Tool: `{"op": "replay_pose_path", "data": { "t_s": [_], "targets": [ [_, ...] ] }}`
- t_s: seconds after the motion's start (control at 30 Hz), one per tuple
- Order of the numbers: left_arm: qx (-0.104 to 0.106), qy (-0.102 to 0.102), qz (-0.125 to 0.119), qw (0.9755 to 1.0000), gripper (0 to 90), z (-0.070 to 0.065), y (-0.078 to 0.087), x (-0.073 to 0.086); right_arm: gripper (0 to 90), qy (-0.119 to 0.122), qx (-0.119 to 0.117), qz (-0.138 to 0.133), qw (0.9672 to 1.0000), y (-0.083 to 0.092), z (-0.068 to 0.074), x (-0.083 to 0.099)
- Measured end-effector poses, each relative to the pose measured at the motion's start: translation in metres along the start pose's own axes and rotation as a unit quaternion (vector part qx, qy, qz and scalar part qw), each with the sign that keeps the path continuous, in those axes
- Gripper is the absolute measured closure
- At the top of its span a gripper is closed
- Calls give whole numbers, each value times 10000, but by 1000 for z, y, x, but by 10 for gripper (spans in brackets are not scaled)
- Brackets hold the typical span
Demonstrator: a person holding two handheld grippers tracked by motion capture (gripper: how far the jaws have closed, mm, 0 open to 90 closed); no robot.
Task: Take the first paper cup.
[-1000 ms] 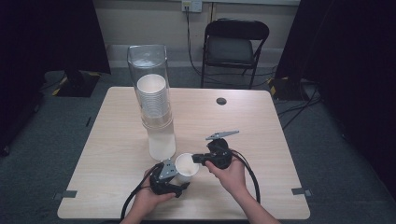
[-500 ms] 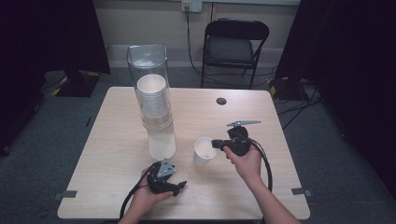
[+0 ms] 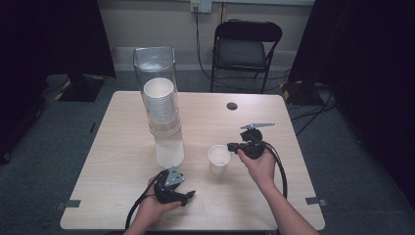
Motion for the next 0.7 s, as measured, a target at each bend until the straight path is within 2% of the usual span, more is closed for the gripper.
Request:
{"op": "replay_pose_path", "data": {
  "t_s": [0.03,0.07,0.1,0.17,0.2,0.27,0.3,0.33,0.4,0.47,0.5,0.53,0.57,0.6,0.63,0.67,0.7],
  "targets": [
    [0,0,0,10000,235,0,0,0,855,0,0,0,10000,0,0,0],
    [3,8,-8,10000,235,0,0,0,810,7,17,-43,10000,0,0,-1],
    [8,120,-81,9999,235,-2,-1,-1,784,33,45,-74,10000,1,0,-2],
    [15,150,-64,9999,235,-2,-1,0,760,48,59,-105,9999,2,0,-2],
    [-2,72,-33,10000,235,0,0,0,595,50,73,-211,9997,6,-1,-3],
    [-51,10,79,10000,235,2,3,2,502,110,122,-320,9994,10,-4,-4],
    [-51,10,79,10000,235,2,3,2,502,110,122,-320,9994,10,-4,-4],
    [-56,105,27,9999,235,1,2,2,394,208,153,-446,9987,17,-7,-3],
    [-74,61,56,9999,235,3,3,2,356,300,281,-407,9983,23,-11,0],
    [-45,61,34,10000,235,4,4,3,252,445,398,-371,9975,27,-15,5],
    [-62,61,40,10000,235,4,4,3,243,528,441,-436,9967,30,-17,7],
    [-77,162,-5,9998,235,3,4,2,220,602,457,-451,9961,32,-21,15],
    [-81,92,17,9999,235,4,5,3,198,599,449,-419,9963,32,-23,19],
    [-57,159,-33,9999,235,3,4,2,195,598,421,-412,9965,32,-25,24],
    [-57,159,-33,9999,235,3,4,2,195,598,421,-412,9965,32,-25,24],
    [-74,146,-4,9999,235,4,5,3,167,604,436,-384,9965,31,-32,37],
    [-61,148,-19,9999,235,4,5,3,167,604,436,-384,9965,31,-32,37]
  ]
}}
Point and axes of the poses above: each handheld gripper's, and its own axes: y roughly backward along the jaws, x roughly out of its underside, z roughly to its left, the point moved 7 cm from there along -y, roughly forward along the jaws, and after that the axes turned 3 degrees about -x, right-handed, at the moved point
